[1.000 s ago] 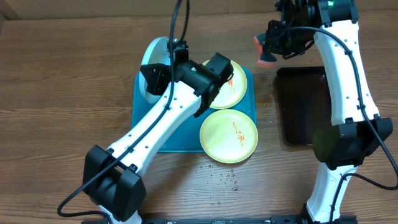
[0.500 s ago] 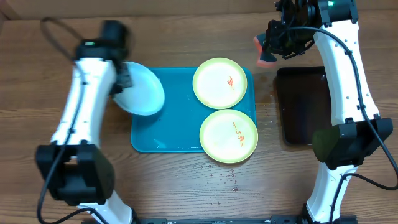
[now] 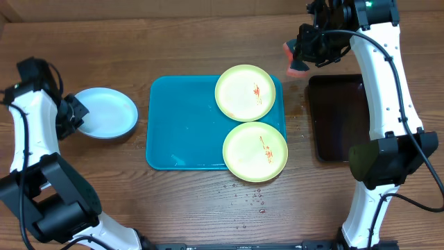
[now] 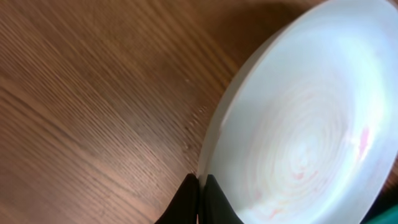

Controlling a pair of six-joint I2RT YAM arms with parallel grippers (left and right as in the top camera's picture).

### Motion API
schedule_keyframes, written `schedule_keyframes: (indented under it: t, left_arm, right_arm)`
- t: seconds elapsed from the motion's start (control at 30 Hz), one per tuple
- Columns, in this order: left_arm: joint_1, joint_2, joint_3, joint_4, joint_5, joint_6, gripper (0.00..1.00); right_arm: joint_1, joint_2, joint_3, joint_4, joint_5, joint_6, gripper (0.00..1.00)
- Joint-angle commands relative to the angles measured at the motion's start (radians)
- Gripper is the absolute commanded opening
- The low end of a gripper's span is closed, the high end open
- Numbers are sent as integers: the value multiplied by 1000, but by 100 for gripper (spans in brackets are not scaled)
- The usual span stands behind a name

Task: Clean dirty plates on tray and stack at the side
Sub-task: 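Set the white plate on the table and open left gripper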

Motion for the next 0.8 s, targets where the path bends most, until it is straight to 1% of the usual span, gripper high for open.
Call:
schedule_keyframes:
  t: [0.0,0.1,0.13,0.17,0.23,0.27,0.33,0.43,0.57,0.63,0.77]
  left_arm:
    - [16,-24,-94,81,24,-32,4]
    - [19,-23,-154,163,21,-30,4]
    - [19,-23,-159,169,21,-26,5]
    - [19,-23,-160,170,18,-19,11]
    - [18,-24,-160,173,14,2,30]
    - [18,-24,-158,173,14,14,36]
    - [18,-24,-154,172,15,40,41]
    - [16,-24,-124,148,33,74,43]
    - [-34,-24,-30,99,169,135,46]
    - [-88,-24,11,85,237,147,48]
    - [-272,-23,54,106,312,135,52]
  right_arm:
    - [4,-45,34,2,-6,-5,4]
    - [6,-45,34,1,-6,-5,4]
    - [7,-45,34,1,-6,-5,4]
    - [8,-45,34,1,-6,-5,4]
    - [8,-45,34,0,-6,-5,4]
    - [8,-45,34,0,-6,-5,4]
    - [8,-45,34,-1,-6,-5,4]
    - [8,-45,34,-1,-6,-5,4]
    - [8,-45,34,4,-6,-5,4]
    - [8,-45,34,9,-6,-5,4]
    - [8,-45,34,10,-6,-5,4]
